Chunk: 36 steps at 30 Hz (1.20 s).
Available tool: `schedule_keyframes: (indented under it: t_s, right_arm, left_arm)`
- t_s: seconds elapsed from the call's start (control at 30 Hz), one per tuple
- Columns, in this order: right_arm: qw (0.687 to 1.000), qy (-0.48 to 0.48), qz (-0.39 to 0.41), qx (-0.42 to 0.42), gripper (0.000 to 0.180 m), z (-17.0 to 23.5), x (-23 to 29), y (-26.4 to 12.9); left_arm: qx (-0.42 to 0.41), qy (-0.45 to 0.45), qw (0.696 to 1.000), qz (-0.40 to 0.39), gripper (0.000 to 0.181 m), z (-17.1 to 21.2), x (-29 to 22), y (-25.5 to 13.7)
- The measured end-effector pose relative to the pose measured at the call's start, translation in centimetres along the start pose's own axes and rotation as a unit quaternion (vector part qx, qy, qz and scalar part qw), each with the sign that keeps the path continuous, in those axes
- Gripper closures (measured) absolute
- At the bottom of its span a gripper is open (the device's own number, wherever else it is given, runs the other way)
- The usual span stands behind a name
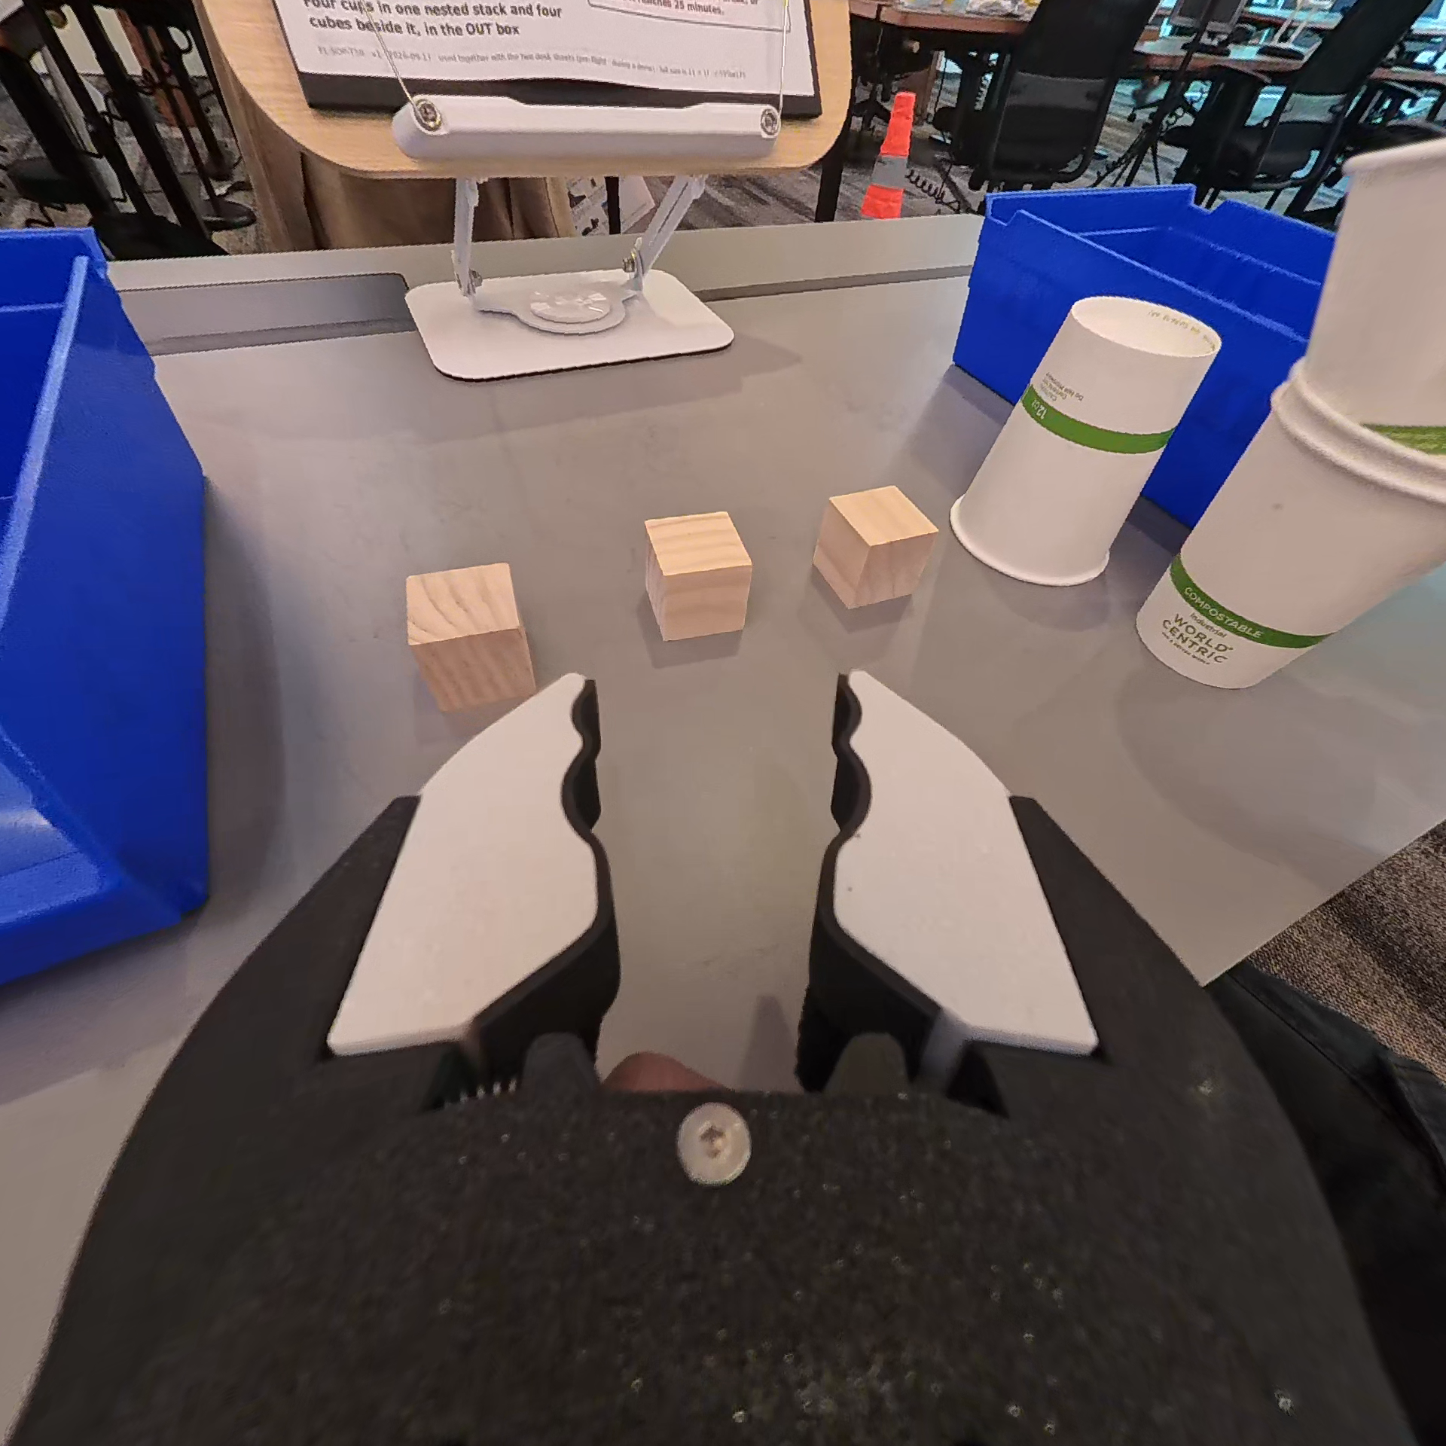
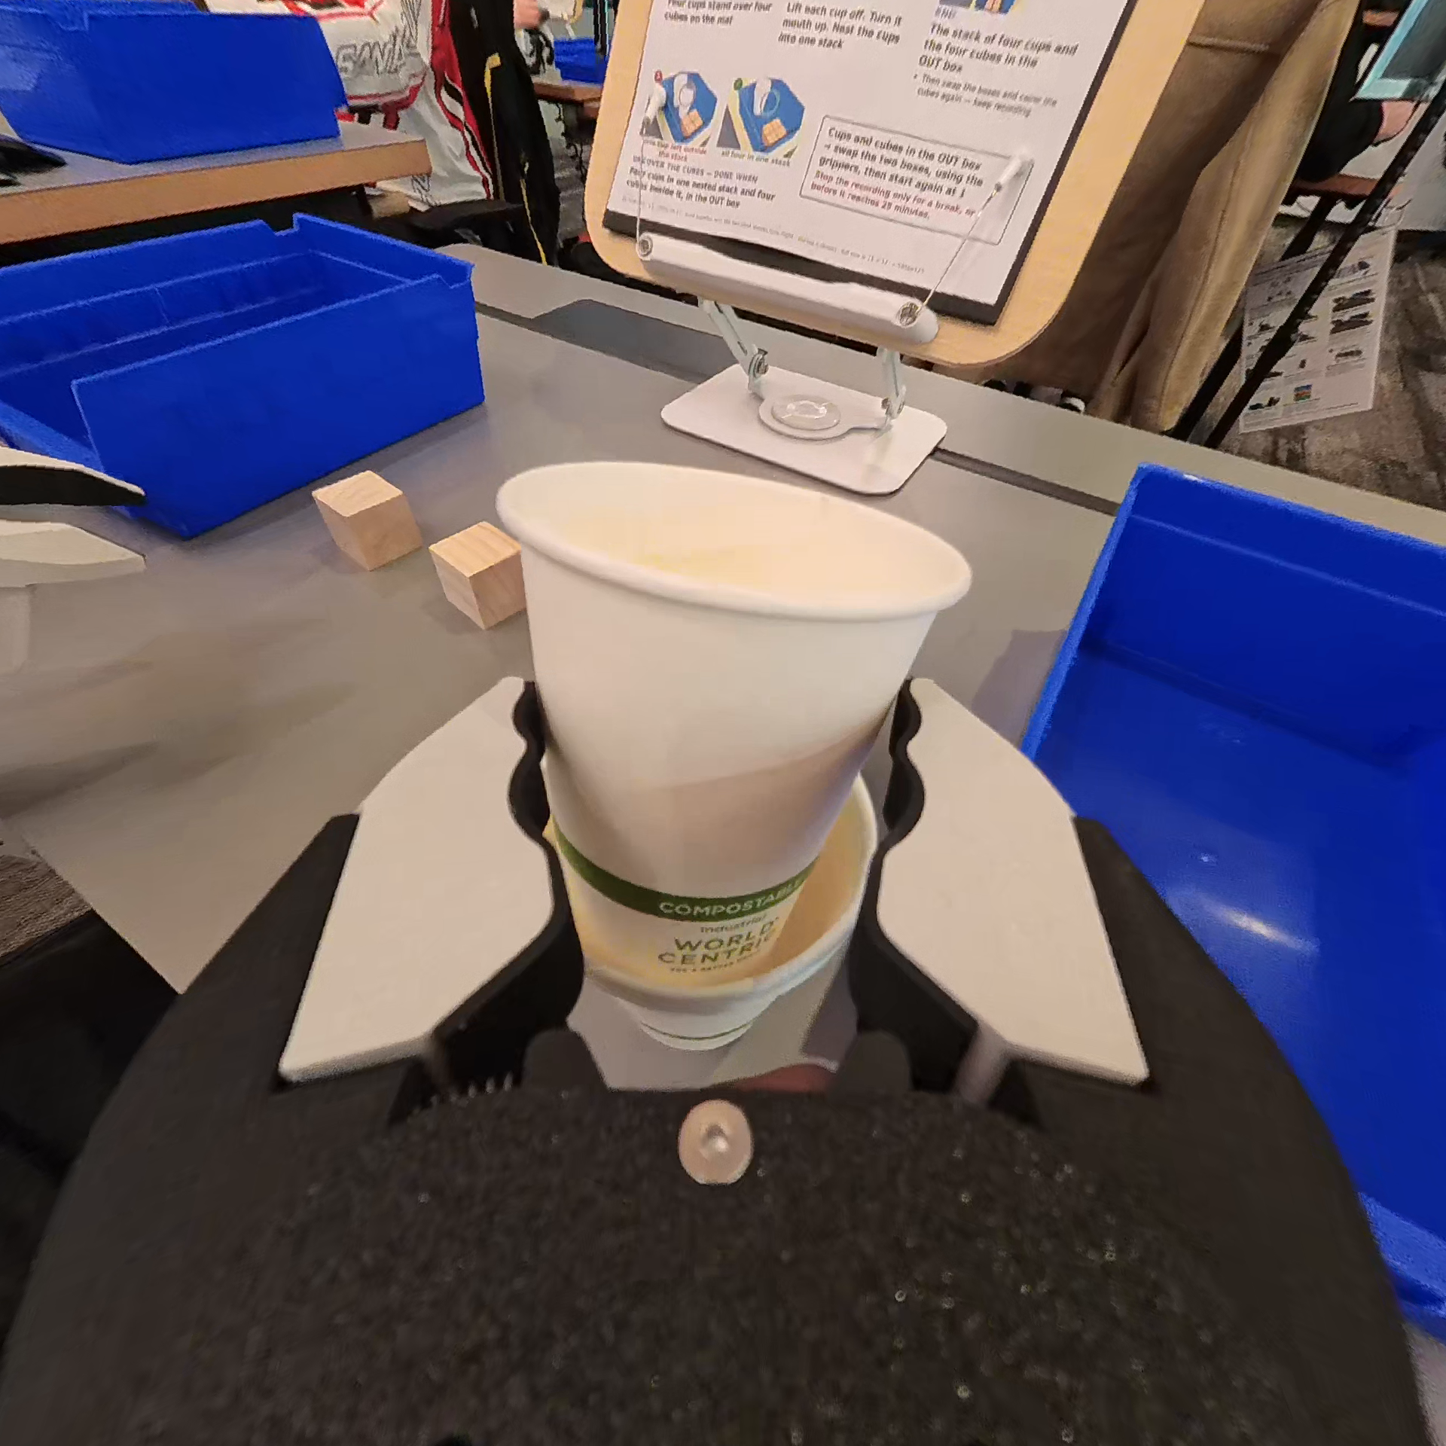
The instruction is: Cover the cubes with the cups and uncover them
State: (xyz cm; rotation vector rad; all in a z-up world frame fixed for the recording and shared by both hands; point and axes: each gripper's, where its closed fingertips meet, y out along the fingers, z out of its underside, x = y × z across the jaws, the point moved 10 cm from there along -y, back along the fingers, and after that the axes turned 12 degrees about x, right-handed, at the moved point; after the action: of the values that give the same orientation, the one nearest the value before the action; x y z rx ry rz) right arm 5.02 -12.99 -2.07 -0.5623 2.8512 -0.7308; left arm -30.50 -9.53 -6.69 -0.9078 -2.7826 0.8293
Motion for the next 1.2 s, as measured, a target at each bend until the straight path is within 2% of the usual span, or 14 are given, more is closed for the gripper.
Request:
schedule_keyframes:
  t_s: [0.3, 0.5, 0.7, 0.87, 1.1, 1.2]
  right_arm:
    - [0.999, -0.011, -0.010, 0.034, 0.094, 0.4, 0.0, 0.2]
    - [0.996, -0.008, -0.036, 0.078, 0.089, 0.6, 0.2, 0.0]
    - [0.990, -0.013, -0.028, 0.136, 0.081, 1.0, 0.0, -0.4]
    - [0.988, -0.023, -0.018, 0.153, 0.075, 1.0, -0.3, -1.1]
    - [0.998, -0.042, -0.017, 0.048, 0.077, -1.3, 0.0, -6.0]
    - [0.998, -0.048, -0.026, 0.043, 0.080, -1.4, 0.7, -6.5]
  left_arm:
    - [0.017, 0.007, 1.000, 0.015, 0.123, 0.3, -0.5, 0.4]
    - [0.020, 0.009, 1.000, 0.018, 0.123, 0.2, -0.7, 0.4]
    - [0.023, 0.014, 0.999, 0.024, 0.122, 0.1, -0.9, 0.2]
    - [0.023, 0.020, 0.999, 0.029, 0.122, 0.1, -1.0, 0.0]
    - [0.028, 0.021, 0.999, 0.032, 0.122, 0.2, -0.9, 0.2]
    - [0.034, 0.020, 0.999, 0.034, 0.122, 0.3, -0.8, 0.4]
